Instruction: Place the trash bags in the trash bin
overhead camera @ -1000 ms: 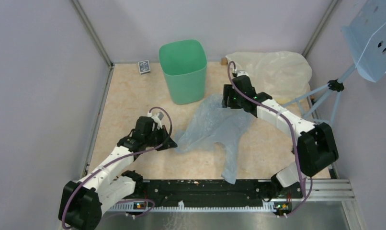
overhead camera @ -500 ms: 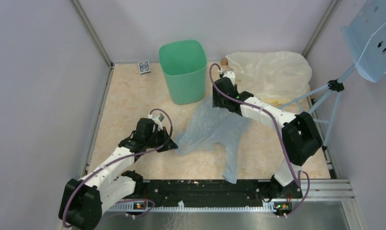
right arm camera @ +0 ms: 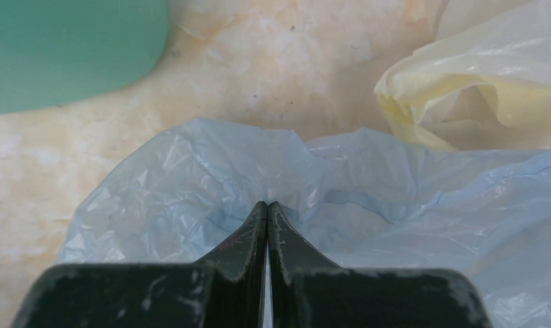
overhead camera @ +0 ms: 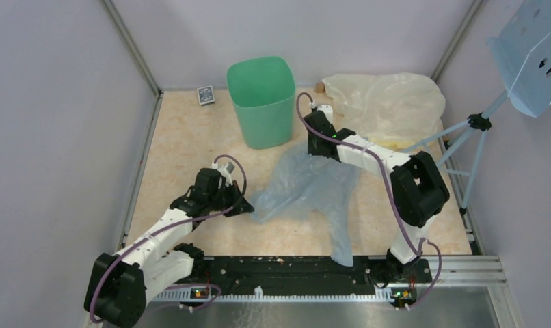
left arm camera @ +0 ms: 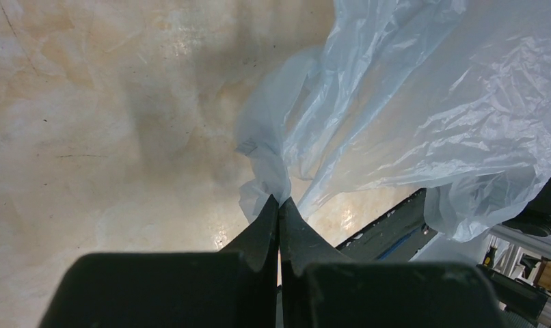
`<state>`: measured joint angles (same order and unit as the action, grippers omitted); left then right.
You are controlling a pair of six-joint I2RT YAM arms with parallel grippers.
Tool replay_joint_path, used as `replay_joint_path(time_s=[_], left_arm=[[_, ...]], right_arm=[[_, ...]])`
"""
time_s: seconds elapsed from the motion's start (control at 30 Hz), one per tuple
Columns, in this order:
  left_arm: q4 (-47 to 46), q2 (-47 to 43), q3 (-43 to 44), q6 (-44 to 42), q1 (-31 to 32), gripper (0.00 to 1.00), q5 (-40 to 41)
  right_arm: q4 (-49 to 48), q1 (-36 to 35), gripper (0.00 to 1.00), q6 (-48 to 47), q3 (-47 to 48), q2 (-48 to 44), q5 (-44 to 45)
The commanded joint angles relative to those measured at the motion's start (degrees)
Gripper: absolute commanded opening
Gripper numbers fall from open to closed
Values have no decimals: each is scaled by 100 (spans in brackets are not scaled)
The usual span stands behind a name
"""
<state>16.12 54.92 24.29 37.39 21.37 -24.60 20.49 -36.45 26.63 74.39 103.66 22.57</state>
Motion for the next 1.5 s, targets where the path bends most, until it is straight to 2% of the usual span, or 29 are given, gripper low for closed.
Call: replay_joint_path(time_s=[0.0,0.1,0.23,0.63,0.83,1.07,1.23,1.47], left_arm=[[-75,-117,33,51,-7,0,160],[-47,-353,8,143,-2,0,322],[44,-716,-19,296,-7,0,652],[277,-1015,273,483,-55,0,1429],[486,-880,875,151,-63,0,1519],[1201,-802,2324,-196,-63,1,2158],[1726,-1030,3667,-496,-67,0,2917],[1724,-887,5747,-894,-57,0,3783]], right_arm=[[-216,526,0,281,340,-914,-1041],[-168,1068,0,422,301,-1359,-2242],[-141,1844,0,634,62,-2036,-3216],[-281,3605,0,1102,-616,-3203,-4294],[-395,3623,0,1287,-774,-3372,-4829],[-683,3626,0,1296,-767,-3605,-5274],[-722,3520,0,1393,-109,-3475,-5526],[-1143,2608,0,1698,1337,-2549,-5380]])
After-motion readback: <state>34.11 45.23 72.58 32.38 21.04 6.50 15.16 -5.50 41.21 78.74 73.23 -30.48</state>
